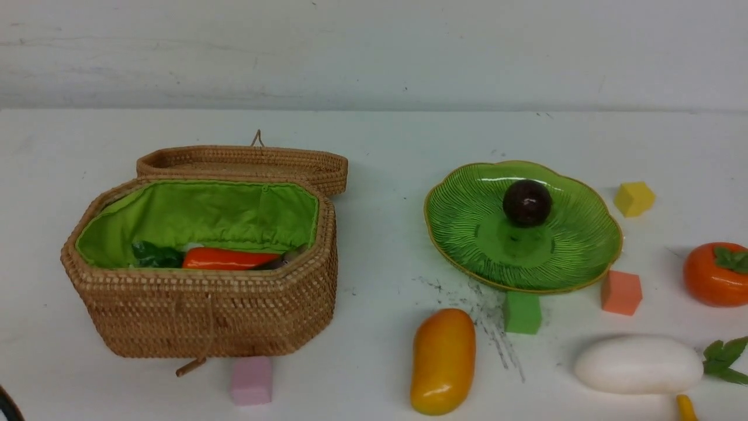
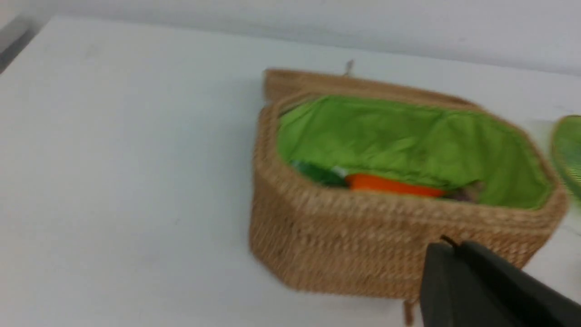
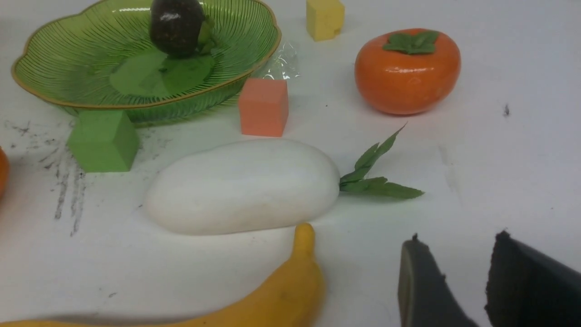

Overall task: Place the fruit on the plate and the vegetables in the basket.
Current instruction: Use the right arm to grab a mango and put it into the right plate

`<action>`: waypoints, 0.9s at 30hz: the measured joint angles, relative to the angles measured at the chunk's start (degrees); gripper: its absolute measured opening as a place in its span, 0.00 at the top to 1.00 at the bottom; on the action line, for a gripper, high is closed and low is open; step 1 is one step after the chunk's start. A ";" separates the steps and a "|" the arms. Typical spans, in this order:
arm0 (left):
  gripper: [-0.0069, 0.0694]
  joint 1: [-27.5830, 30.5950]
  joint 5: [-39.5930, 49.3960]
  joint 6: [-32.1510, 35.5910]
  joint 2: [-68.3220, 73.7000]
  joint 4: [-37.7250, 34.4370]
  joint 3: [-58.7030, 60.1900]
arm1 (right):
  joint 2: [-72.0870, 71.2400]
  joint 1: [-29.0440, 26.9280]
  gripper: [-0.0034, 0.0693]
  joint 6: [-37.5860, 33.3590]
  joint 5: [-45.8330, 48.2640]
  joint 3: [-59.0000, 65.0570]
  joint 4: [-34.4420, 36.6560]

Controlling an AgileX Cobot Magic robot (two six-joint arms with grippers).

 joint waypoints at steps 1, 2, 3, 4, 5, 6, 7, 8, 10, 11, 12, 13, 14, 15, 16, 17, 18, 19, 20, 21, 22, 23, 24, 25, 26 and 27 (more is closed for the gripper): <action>0.92 1.46 -0.42 0.41 -2.17 -0.92 2.26 | 0.00 0.00 0.62 0.00 0.00 0.00 0.00; 0.92 2.56 -0.71 0.74 -4.17 -1.56 4.40 | 0.00 0.00 0.62 0.00 0.00 0.00 0.00; 0.92 3.34 -1.09 1.08 -6.28 -2.03 6.51 | 0.00 0.00 0.62 0.00 0.00 0.00 0.00; 0.91 3.86 -1.23 1.27 -7.64 -2.29 8.60 | 0.00 0.00 0.62 0.00 0.00 0.00 0.00; 0.91 4.17 -1.22 1.40 -9.28 -2.51 10.67 | 0.00 0.00 0.62 0.00 0.00 0.00 0.00; 0.91 4.20 -1.27 1.46 -9.94 -2.61 11.49 | 0.00 0.00 0.62 0.00 0.00 0.00 0.00; 0.91 4.27 -1.34 1.52 -11.91 -2.73 13.96 | 0.00 0.00 0.62 0.00 0.00 0.00 0.00; 0.91 4.27 -1.34 1.57 -13.54 -2.73 15.94 | 0.00 0.00 0.62 0.00 0.00 0.00 0.00; 0.91 4.27 -1.39 1.64 -16.37 -2.73 19.49 | 0.00 0.00 0.62 0.00 0.00 0.00 0.00; 0.91 4.27 -1.67 1.70 -17.02 -2.73 20.75 | 0.00 0.00 0.62 0.00 0.00 0.00 0.00; 0.91 4.27 -2.32 1.70 -17.50 -2.73 22.81 | 0.00 0.00 0.62 0.00 0.00 0.00 0.00; 0.91 4.27 -2.53 1.70 -17.56 -2.85 23.67 | 0.00 0.00 0.62 0.00 0.00 0.00 0.00; 0.91 4.37 -2.90 1.70 -17.56 -3.09 24.37 | 0.00 0.00 0.62 0.00 0.00 0.00 0.00; 0.91 4.60 -3.70 1.93 -17.56 -3.18 24.51 | 0.00 0.00 0.62 0.00 0.00 0.00 0.00; 0.91 4.81 -4.02 2.13 -17.56 -3.24 24.57 | 0.00 0.00 0.62 0.00 0.00 0.00 0.00; 0.91 5.03 -4.28 2.46 -17.56 -3.25 24.62 | 0.00 0.00 0.62 0.00 0.00 0.00 0.00; 0.91 5.35 -4.49 2.95 -17.56 -3.30 24.69 | 0.00 0.00 0.62 0.00 0.00 0.00 0.00; 0.91 5.40 -4.62 3.06 -17.56 -3.30 24.76 | 0.00 0.00 0.62 0.00 0.00 0.00 0.00; 0.91 5.40 -4.68 3.06 -17.56 -3.30 24.76 | 0.00 0.00 0.62 0.00 0.00 0.00 0.00; 0.91 5.40 -4.68 3.06 -17.56 -3.30 24.76 | 0.00 0.00 0.62 0.00 0.00 0.00 0.00; 0.90 5.40 -4.68 3.01 -17.56 -3.30 24.80 | 0.00 0.00 0.62 0.00 0.00 0.00 0.00; 0.90 5.40 -4.68 3.01 -17.56 -3.35 24.80 | 0.00 0.00 0.62 0.00 0.00 0.00 0.00; 0.90 5.40 -4.68 3.01 -17.56 -3.35 24.80 | 0.00 0.00 0.62 0.00 0.00 0.00 0.00; 0.90 5.40 -4.82 3.01 -17.56 -3.35 24.80 | 0.00 0.00 0.62 0.00 0.00 0.00 0.00; 0.90 5.40 -4.88 3.01 -17.56 -3.35 24.80 | 0.00 0.00 0.62 0.00 0.00 0.00 0.00; 0.90 5.40 -4.95 3.01 -17.56 -3.35 24.80 | 0.00 0.00 0.62 0.00 0.00 0.00 0.00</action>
